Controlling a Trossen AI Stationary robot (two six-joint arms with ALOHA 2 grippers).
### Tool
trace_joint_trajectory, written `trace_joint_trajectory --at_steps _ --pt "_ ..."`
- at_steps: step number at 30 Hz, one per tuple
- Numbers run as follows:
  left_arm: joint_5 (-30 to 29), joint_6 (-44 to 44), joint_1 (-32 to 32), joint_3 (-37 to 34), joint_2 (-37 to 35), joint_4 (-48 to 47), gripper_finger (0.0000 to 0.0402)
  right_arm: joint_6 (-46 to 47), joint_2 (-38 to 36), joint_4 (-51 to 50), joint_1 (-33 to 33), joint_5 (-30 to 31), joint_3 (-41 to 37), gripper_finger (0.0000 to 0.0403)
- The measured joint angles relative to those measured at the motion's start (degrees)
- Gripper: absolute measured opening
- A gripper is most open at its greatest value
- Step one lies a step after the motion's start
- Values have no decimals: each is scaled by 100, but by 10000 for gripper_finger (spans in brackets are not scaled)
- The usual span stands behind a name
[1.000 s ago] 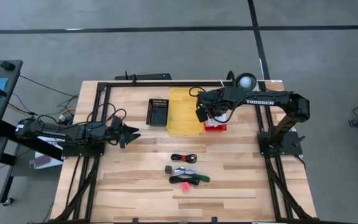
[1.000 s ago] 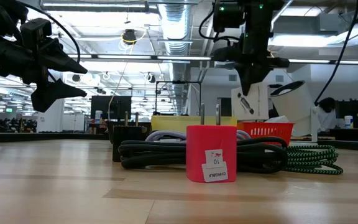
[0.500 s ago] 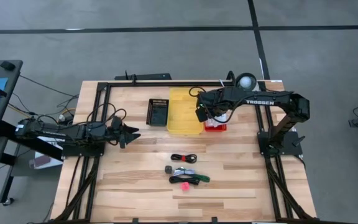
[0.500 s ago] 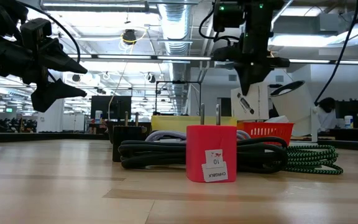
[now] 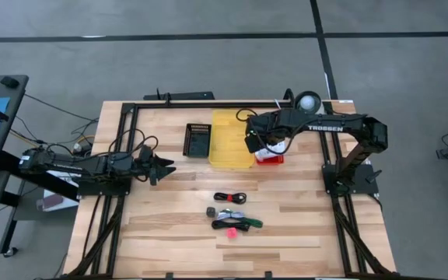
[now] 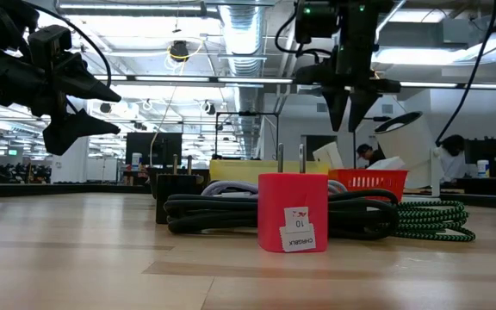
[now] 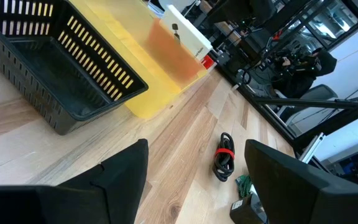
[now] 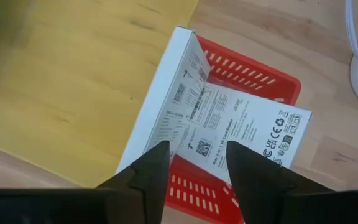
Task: Pick and place items into bin
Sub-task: Put the black charger adapter into the black bin
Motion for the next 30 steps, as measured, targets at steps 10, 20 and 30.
trace_joint_trajectory --at_steps 10,20,30 --pt "0 0 0 -2 0 0 258 -473 -25 187 151 21 2 131" --pt "0 0 -2 -2 0 0 258 -1491 -42 441 980 10 201 108" --pt "0 0 -1 0 0 0 258 -1354 -42 546 2275 -19 332 107"
